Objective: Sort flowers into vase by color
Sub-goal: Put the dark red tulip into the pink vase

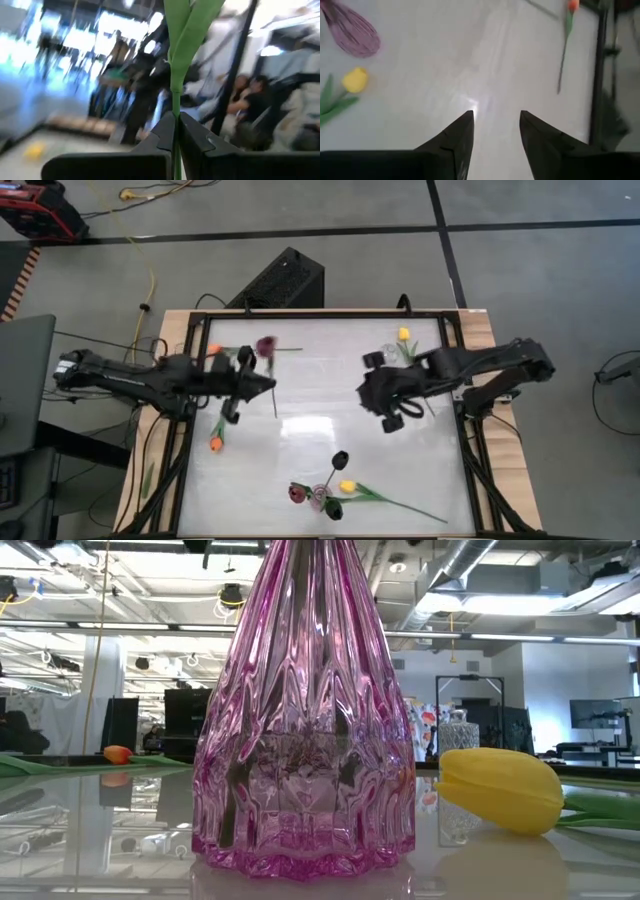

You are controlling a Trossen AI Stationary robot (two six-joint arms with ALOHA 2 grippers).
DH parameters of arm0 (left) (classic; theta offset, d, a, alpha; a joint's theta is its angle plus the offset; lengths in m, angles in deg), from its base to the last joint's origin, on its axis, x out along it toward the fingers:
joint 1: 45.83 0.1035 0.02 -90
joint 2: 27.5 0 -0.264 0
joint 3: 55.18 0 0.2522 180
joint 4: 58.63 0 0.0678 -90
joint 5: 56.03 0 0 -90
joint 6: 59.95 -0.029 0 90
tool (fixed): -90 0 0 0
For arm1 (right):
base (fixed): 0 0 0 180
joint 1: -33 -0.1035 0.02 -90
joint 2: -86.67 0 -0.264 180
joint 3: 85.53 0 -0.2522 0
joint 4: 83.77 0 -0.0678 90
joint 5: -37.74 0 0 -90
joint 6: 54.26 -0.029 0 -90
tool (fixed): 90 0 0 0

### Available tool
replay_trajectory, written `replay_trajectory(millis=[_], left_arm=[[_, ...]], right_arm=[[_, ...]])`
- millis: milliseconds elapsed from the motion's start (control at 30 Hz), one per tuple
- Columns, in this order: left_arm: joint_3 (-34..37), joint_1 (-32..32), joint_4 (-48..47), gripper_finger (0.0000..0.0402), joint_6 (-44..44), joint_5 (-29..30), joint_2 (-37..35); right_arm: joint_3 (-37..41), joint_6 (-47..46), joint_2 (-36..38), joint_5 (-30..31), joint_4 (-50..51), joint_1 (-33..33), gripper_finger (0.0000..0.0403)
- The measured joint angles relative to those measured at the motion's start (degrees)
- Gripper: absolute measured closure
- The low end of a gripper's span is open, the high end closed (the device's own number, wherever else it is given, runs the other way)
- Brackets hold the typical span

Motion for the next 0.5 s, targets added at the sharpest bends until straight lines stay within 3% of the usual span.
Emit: replay_trajectory(millis=[133,267,500], left_arm=[[8.74,-4.40,21.59,0.0401,-2.30,0.15,2.03],[14.95,-7.49,41.41,0.0401,-1.08,0.73,9.48],[10.97,-10.15,57.09,0.0401,2.44,-1.23,26.61]], right_arm=[[6.90,-5.04,5.63,-1.29,-1.48,-1.76,0.0235],[16.59,-6.24,12.28,-2.09,-11.58,-4.17,0.0251],[29.03,-9.50,18.51,-1.94,-28.96,-6.83,0.0262]])
